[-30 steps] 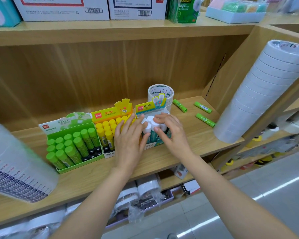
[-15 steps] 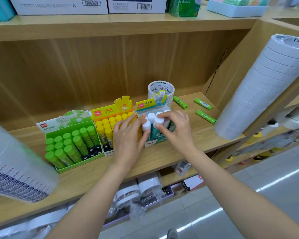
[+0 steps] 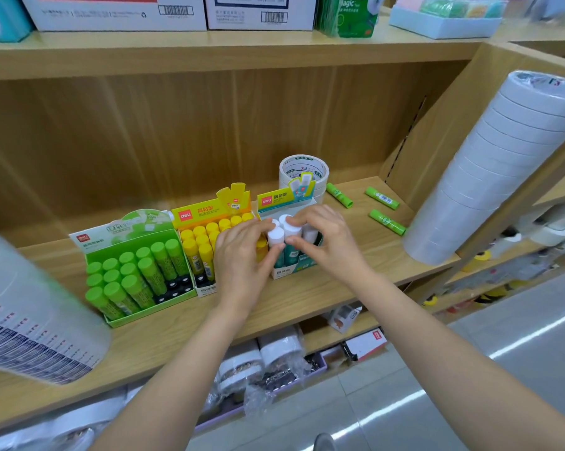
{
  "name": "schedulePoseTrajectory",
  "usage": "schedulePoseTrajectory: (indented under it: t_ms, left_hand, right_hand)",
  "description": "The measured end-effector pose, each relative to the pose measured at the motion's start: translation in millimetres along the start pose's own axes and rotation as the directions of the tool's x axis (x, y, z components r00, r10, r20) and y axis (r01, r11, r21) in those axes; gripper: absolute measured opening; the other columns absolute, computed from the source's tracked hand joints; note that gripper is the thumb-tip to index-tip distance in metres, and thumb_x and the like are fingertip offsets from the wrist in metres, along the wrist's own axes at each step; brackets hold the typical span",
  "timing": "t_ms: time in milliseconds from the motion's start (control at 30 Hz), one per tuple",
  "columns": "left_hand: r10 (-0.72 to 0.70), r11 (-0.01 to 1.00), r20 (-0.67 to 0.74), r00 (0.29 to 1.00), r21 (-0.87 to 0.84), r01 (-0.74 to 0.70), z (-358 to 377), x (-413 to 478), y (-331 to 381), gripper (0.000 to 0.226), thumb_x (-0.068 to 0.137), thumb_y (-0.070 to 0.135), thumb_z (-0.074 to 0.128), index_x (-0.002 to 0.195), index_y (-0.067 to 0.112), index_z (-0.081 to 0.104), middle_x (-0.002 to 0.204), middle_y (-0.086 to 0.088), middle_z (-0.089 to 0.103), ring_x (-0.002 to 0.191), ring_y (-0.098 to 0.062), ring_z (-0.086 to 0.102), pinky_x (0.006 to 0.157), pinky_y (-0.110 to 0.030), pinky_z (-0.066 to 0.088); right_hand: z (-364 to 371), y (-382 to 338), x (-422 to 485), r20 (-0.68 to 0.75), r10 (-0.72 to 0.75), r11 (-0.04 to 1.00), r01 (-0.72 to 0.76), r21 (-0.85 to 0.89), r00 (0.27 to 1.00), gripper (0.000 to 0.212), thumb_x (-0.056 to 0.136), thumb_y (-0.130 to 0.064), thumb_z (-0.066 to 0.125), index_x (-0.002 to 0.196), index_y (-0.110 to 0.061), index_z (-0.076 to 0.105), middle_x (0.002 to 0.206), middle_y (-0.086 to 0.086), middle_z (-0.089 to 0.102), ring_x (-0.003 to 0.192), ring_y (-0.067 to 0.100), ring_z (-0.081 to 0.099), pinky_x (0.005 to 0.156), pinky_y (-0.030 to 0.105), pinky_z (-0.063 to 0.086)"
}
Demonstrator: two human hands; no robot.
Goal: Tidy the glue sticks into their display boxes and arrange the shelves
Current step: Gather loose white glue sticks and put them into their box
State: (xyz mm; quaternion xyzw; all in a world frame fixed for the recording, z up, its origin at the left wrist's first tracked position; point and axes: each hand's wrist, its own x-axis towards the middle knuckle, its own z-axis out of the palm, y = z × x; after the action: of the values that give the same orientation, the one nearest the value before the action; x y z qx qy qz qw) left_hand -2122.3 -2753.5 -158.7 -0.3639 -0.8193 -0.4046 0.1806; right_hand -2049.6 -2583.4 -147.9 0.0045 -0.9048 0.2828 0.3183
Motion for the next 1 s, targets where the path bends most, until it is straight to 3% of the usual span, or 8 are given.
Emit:
schedulePoseTrajectory:
  t_ms: [67, 233, 533, 733, 867, 1000]
  left_hand:
    - [0.006, 1.000, 0.025, 1.000, 0.000, -0.006, -1, 0, 1, 0.028, 0.085, 0.034, 0.073, 0.108, 0.019, 0.069, 0.115, 0.006, 0.070, 0.112, -0.017, 0.060, 0.093, -0.027, 0.032]
    - [0.052, 0.999, 0.049, 0.997, 0.002, -0.052, 0, -1, 0, 0.032, 0.087, 0.031, 0.072, 0.116, 0.020, 0.070, 0.121, 0.005, 0.069, 0.116, -0.018, 0.060, 0.094, -0.027, 0.033]
    - [0.042, 0.998, 0.035, 0.998, -0.056, -0.040, 1, 2, 2, 0.027, 0.085, 0.036, 0.070, 0.107, 0.019, 0.071, 0.115, 0.007, 0.070, 0.112, -0.018, 0.060, 0.091, -0.039, 0.045]
    - [0.049, 0.999, 0.006, 0.999, -0.016, -0.049, 1, 2, 0, 0.026, 0.081, 0.037, 0.072, 0.098, 0.018, 0.070, 0.110, 0.007, 0.071, 0.108, -0.020, 0.062, 0.087, -0.041, 0.047]
    - [0.081, 0.995, -0.011, 0.997, 0.065, -0.080, 2, -2, -1, 0.031, 0.084, 0.042, 0.066, 0.101, 0.016, 0.070, 0.112, 0.007, 0.071, 0.112, -0.022, 0.061, 0.087, -0.037, 0.043]
    - [0.152, 0.980, -0.056, 0.987, 0.140, -0.143, 0, -3, -3, 0.027, 0.084, 0.038, 0.071, 0.099, 0.015, 0.072, 0.112, 0.006, 0.072, 0.117, -0.027, 0.059, 0.085, -0.036, 0.038]
  right_hand:
    - [-3, 2, -3, 0.004, 0.020, 0.999, -0.020, 0.040, 1.000, 0.029, 0.087, -0.033, 0.066, 0.104, -0.011, 0.069, 0.105, 0.000, 0.069, 0.104, 0.018, 0.060, 0.090, 0.045, 0.047]
    - [1, -2, -4, -0.093, 0.041, 0.999, -0.038, 0.034, 0.995, 0.029, 0.082, -0.032, 0.072, 0.090, -0.005, 0.066, 0.089, 0.003, 0.066, 0.084, 0.012, 0.054, 0.076, 0.020, 0.043]
    - [-1, 4, -4, -0.078, -0.050, 0.999, 0.049, -0.020, 0.996, 0.028, 0.084, -0.031, 0.072, 0.093, -0.004, 0.070, 0.096, 0.006, 0.066, 0.093, 0.025, 0.057, 0.082, 0.028, 0.044]
    - [6, 2, -7, -0.130, -0.035, 0.999, 0.035, -0.002, 0.991, 0.032, 0.083, -0.035, 0.071, 0.088, -0.004, 0.067, 0.092, 0.004, 0.067, 0.089, 0.023, 0.060, 0.074, 0.044, 0.049]
    - [5, 0, -6, -0.125, -0.038, 0.999, 0.038, -0.005, 0.991, 0.033, 0.082, -0.035, 0.072, 0.087, -0.003, 0.067, 0.091, 0.005, 0.068, 0.089, 0.023, 0.061, 0.074, 0.041, 0.050]
    - [-3, 2, -9, -0.062, -0.041, 0.999, 0.042, 0.006, 0.997, 0.024, 0.084, -0.022, 0.075, 0.100, -0.005, 0.070, 0.103, 0.002, 0.070, 0.101, 0.020, 0.062, 0.088, 0.028, 0.048]
